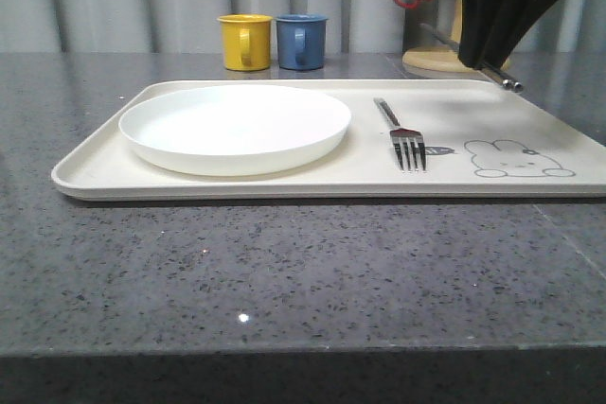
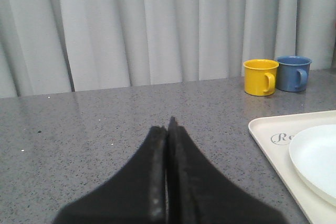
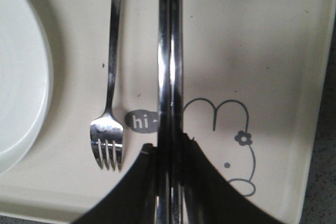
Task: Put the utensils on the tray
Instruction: 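Carry the chopsticks onto the tray beside the fork and release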
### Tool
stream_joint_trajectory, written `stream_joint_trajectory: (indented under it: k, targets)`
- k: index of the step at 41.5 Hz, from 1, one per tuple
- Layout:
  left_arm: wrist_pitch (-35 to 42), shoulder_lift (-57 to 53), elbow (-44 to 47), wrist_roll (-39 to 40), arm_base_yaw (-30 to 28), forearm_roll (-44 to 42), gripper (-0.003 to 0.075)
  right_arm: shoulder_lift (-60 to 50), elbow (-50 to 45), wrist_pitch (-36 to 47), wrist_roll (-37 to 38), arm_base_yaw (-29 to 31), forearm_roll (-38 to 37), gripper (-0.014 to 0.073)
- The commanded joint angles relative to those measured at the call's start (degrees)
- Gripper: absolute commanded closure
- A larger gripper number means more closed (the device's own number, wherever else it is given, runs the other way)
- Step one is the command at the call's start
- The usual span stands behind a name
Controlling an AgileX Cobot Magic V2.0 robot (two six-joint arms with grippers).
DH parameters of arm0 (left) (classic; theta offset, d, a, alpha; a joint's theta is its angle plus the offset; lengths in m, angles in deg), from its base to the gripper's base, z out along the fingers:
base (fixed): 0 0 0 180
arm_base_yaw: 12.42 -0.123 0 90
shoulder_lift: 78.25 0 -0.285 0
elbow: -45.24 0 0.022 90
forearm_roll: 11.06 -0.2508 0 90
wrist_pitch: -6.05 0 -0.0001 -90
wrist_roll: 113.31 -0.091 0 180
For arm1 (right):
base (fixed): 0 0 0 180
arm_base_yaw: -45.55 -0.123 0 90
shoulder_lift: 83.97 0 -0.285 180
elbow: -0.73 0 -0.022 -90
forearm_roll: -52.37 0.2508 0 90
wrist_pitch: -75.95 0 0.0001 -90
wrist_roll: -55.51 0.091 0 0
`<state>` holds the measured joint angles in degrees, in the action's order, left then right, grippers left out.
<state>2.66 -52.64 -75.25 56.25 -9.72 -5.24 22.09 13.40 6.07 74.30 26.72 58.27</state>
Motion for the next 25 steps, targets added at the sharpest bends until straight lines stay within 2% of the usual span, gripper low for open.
stream_joint_trajectory:
  k: [1, 25]
  targets:
    - [4.79, 0.35, -1.5, 0.19, -0.03, 0.48, 0.0739, -0.97, 1.94, 1.91, 0.4, 0.09, -0.88, 0.064]
    - [4.79, 0.35, -1.5, 0.19, -0.03, 0.48, 0.0739, 5.77, 1.94, 3.37, 0.61, 0.09, -2.05, 0.064]
